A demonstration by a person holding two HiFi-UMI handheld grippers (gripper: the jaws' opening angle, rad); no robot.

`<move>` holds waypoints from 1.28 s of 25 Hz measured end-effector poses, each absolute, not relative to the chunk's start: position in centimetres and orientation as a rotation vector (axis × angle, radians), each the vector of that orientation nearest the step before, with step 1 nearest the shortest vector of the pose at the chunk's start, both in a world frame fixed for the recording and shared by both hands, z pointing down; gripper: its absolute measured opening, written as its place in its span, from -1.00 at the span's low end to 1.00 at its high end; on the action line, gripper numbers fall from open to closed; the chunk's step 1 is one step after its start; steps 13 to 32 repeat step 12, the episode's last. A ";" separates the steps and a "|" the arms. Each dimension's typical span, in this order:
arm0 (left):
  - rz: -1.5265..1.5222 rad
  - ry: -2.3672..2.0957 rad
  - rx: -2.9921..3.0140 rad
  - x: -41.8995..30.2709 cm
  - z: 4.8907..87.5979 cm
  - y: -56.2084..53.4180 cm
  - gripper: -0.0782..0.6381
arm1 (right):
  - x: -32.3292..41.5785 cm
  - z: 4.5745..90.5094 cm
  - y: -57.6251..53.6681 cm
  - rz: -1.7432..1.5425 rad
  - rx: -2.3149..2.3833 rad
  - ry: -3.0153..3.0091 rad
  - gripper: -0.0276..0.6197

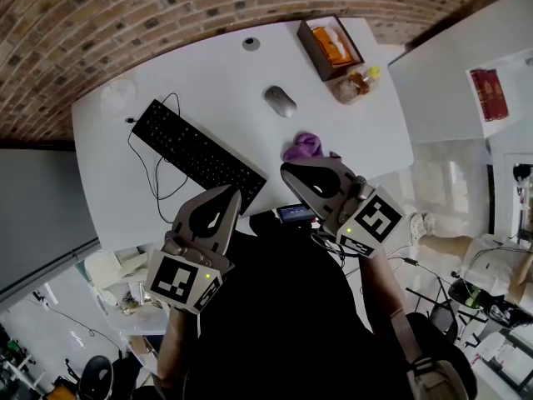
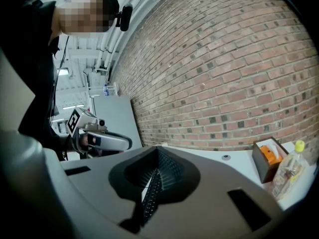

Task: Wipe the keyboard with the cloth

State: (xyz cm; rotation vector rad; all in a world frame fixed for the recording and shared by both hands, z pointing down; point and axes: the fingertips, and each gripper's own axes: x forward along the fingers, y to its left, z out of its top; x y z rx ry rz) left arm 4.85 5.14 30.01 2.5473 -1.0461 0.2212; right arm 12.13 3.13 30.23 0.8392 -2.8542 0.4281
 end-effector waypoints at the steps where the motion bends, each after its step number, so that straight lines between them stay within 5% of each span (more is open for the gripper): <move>1: 0.222 -1.046 2.547 4.8 30.1 5.1 -0.74 | 12.2 30.3 3.1 0.427 0.841 -2.853 -0.86; 32: 0.229 -1.036 2.537 5.1 30.2 4.9 -0.74 | 12.9 30.3 2.8 0.421 0.865 -2.842 -0.86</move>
